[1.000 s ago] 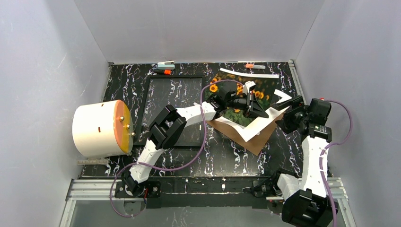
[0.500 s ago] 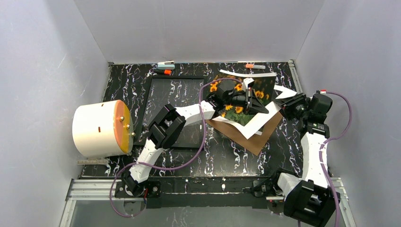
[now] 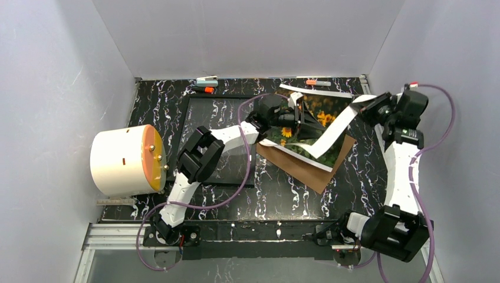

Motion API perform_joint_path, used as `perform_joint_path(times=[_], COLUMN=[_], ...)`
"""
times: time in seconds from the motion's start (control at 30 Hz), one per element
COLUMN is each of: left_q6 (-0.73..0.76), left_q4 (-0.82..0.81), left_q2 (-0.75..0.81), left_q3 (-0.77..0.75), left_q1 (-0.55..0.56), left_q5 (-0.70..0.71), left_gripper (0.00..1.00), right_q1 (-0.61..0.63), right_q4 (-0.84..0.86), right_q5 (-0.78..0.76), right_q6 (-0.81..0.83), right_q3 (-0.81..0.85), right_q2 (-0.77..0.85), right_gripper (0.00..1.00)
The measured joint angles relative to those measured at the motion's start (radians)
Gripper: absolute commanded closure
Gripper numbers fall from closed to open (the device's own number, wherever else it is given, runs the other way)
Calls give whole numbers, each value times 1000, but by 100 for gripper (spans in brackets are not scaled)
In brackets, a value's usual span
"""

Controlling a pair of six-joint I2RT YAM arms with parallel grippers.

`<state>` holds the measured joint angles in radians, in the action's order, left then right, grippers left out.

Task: Put the photo into the frame
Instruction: Pick up the photo frame item at the center of the board.

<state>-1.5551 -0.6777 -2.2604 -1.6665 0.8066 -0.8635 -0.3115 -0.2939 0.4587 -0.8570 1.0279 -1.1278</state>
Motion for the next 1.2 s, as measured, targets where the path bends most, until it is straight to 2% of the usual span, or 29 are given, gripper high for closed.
perform_joint_path(times=[0.13, 0.37, 0.7, 0.97, 1.2], left_q6=[78, 305, 570, 676, 734], left_q4=[77, 317, 655, 811, 874], left_q2=[53, 148, 156, 156, 156], left_q3=[6, 3, -44, -45, -45], left_q1=[-54, -145, -209, -264, -280], left_q5=[3, 37, 135, 233, 290], left_gripper=[38, 27, 15, 10, 7], right_q1=[0, 11, 29, 50, 62], right_q4=[-34, -95, -126, -106, -101], right_q5=[3, 34, 34, 75, 109], right_q6=[82, 177, 227, 199, 168], right_q3=[161, 291, 519, 554, 557], right_q2=[-65, -130, -138, -134, -109], right_gripper=[94, 93, 92, 91, 91])
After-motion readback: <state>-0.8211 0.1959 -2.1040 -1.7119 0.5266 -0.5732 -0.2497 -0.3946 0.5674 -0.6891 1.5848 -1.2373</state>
